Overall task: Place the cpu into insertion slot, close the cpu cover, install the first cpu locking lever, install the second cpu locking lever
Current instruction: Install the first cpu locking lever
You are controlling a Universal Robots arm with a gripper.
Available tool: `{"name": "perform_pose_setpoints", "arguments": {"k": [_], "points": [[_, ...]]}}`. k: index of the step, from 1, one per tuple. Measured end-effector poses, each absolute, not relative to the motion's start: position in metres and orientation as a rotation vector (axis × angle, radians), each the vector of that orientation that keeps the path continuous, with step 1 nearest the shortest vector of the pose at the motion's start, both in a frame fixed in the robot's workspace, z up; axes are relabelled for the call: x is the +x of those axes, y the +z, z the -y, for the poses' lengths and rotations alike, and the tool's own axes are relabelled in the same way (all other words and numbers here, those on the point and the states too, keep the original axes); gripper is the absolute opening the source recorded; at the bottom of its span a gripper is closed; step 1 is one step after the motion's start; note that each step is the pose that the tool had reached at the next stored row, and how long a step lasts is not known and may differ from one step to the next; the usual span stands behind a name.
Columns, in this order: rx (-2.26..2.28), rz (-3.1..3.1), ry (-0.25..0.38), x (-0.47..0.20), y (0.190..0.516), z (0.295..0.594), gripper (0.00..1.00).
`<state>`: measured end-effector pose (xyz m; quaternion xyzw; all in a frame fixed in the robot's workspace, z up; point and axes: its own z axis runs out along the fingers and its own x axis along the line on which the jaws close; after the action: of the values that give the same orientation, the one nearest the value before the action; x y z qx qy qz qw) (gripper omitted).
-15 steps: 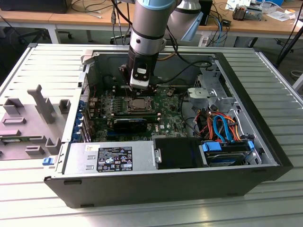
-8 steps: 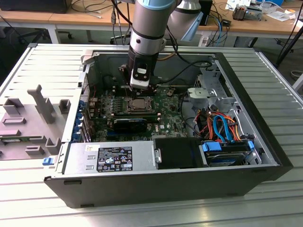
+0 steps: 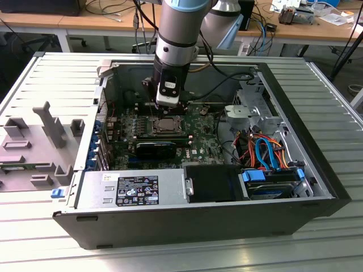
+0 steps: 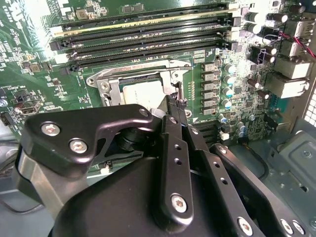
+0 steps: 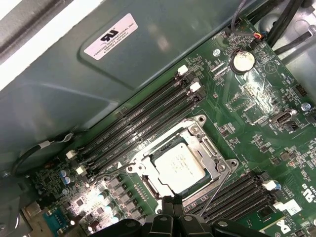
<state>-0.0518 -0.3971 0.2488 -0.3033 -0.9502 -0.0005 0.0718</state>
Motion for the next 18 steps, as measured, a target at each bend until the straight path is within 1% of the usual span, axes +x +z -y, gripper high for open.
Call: {"name": "perform_pose_setpoints", "arguments": {"k": [18], "points": [[-0.889, 2.863, 0.0, -0.0518, 0.2488, 0.3971, 0.11]]}}
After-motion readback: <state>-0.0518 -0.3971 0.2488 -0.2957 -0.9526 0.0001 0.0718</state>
